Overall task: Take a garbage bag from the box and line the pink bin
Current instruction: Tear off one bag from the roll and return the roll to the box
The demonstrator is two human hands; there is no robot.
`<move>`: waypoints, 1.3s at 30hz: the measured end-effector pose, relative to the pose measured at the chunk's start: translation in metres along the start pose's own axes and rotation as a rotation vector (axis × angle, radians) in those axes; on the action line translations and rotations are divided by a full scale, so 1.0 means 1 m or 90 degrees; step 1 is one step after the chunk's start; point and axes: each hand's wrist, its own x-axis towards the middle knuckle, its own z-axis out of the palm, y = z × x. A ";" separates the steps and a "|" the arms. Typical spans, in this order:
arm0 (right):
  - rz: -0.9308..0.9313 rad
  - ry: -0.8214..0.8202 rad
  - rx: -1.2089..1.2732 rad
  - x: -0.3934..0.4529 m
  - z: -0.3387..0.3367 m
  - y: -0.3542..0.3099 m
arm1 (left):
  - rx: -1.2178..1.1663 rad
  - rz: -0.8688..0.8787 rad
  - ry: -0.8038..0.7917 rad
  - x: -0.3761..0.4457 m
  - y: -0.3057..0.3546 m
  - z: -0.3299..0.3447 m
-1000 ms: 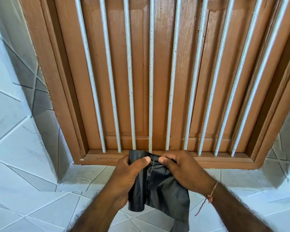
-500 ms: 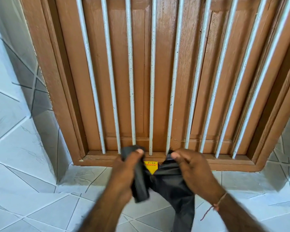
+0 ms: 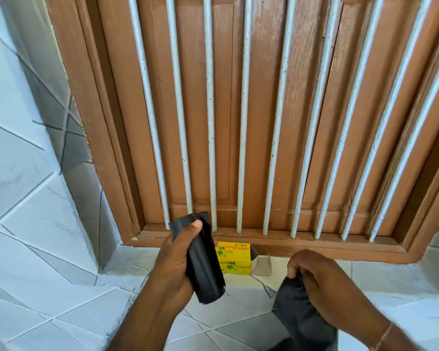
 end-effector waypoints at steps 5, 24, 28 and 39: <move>0.063 -0.010 0.044 0.003 0.010 0.009 | -0.079 -0.019 0.009 0.001 -0.006 0.007; 0.123 -0.066 0.099 -0.008 0.017 0.012 | 0.028 0.072 0.141 0.016 -0.028 0.021; 0.131 -0.069 0.119 -0.007 0.018 0.012 | 0.069 0.099 0.168 0.023 -0.032 0.018; 0.169 -0.066 0.148 0.012 0.045 0.014 | 0.042 0.067 0.213 0.038 -0.039 0.003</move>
